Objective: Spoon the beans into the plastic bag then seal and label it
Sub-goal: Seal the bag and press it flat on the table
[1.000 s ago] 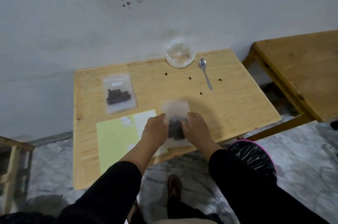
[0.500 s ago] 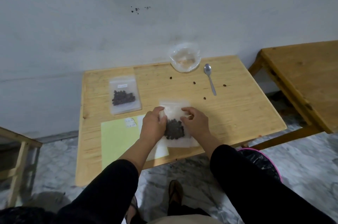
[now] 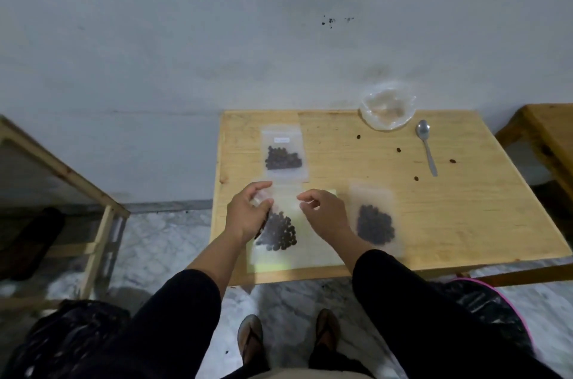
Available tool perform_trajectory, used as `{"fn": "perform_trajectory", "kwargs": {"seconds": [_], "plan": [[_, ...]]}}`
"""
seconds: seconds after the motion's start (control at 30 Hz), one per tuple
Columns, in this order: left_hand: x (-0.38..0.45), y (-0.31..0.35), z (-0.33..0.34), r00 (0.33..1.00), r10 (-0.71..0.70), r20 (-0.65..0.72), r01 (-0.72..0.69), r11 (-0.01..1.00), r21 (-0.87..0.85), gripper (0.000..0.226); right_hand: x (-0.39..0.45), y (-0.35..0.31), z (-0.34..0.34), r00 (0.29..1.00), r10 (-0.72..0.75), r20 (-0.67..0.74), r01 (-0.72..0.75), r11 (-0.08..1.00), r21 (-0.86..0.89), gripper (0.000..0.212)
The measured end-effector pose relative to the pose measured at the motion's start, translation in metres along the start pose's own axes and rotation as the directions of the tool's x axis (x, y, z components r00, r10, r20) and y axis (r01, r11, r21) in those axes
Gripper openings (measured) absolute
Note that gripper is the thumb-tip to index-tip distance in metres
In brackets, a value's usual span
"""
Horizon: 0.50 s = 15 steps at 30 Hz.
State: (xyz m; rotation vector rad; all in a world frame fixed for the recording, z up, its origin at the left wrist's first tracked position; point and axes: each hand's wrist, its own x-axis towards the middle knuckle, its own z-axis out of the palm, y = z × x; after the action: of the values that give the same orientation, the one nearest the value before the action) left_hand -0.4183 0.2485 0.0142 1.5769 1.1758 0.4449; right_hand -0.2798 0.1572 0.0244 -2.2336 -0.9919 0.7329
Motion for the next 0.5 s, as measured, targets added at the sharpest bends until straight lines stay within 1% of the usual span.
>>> {"fn": "perform_trajectory", "kwargs": {"seconds": [0.13, 0.27, 0.37, 0.5], "plan": [[-0.002, -0.028, -0.02, 0.996, -0.085, 0.0, 0.085, 0.996, -0.032, 0.033, 0.001, 0.002, 0.028, 0.995, 0.081, -0.055, -0.086, 0.991, -0.099, 0.024], [-0.003, -0.044, -0.031, 0.992, -0.124, 0.008, 0.124, 0.992, -0.035, 0.031, 0.005, 0.001, 0.038, 0.995, 0.053, -0.089, -0.07, 0.977, -0.2, 0.024], [-0.002, -0.049, -0.034, 0.992, -0.125, -0.004, 0.125, 0.992, -0.034, 0.028, 0.008, 0.001, 0.042, 0.99, 0.065, -0.123, -0.087, 0.979, -0.183, 0.023], [-0.001, -0.049, -0.034, 0.993, -0.115, 0.004, 0.115, 0.991, -0.065, 0.031, 0.01, -0.003, 0.045, 0.986, 0.11, -0.122, -0.128, 0.981, -0.147, 0.023]]}}
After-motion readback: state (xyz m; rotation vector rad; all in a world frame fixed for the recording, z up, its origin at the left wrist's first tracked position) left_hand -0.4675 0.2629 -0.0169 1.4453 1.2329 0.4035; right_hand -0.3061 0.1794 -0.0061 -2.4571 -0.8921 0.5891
